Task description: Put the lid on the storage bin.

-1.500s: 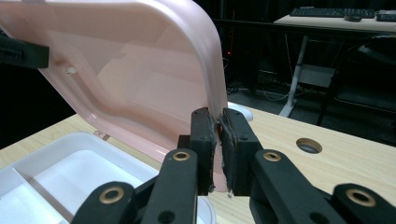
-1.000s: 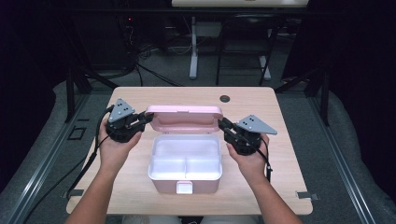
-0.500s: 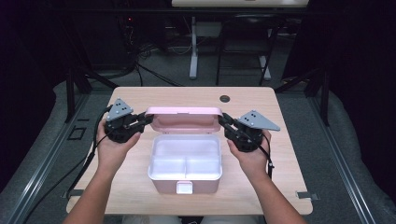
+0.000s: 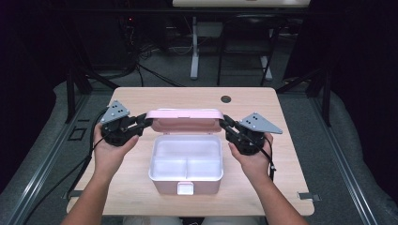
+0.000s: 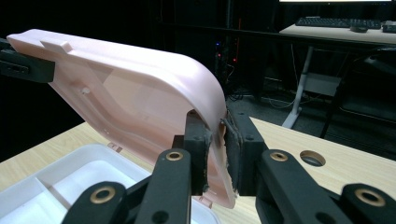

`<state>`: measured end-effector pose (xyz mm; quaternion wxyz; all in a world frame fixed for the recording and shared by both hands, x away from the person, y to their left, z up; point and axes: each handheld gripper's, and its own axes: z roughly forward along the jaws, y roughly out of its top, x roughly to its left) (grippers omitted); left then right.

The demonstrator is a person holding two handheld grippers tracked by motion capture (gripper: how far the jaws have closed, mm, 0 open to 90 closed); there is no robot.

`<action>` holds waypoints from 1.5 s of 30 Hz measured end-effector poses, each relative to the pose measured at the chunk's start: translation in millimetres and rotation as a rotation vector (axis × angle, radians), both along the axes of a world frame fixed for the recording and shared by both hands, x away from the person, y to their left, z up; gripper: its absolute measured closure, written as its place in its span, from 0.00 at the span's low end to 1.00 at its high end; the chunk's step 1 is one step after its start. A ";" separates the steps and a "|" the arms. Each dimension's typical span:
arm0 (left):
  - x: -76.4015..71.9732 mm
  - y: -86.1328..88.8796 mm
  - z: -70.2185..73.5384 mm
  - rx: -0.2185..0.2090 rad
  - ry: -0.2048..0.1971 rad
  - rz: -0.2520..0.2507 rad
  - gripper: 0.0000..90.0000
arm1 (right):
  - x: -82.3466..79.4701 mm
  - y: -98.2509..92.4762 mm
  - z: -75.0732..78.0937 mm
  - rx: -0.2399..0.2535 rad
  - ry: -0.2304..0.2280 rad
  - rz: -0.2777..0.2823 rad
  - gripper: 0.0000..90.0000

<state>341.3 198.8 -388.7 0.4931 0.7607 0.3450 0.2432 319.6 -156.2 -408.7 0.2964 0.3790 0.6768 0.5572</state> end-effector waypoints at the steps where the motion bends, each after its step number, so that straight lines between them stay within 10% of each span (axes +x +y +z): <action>1: -1.1 0.2 0.2 0.006 0.000 -0.002 0.83 | -0.9 0.0 -0.1 -0.001 0.001 0.001 0.88; 45: -41.4 11.6 -19.6 0.005 0.045 -0.082 0.77 | -38.7 -2.2 -16.0 -0.057 0.031 0.067 0.79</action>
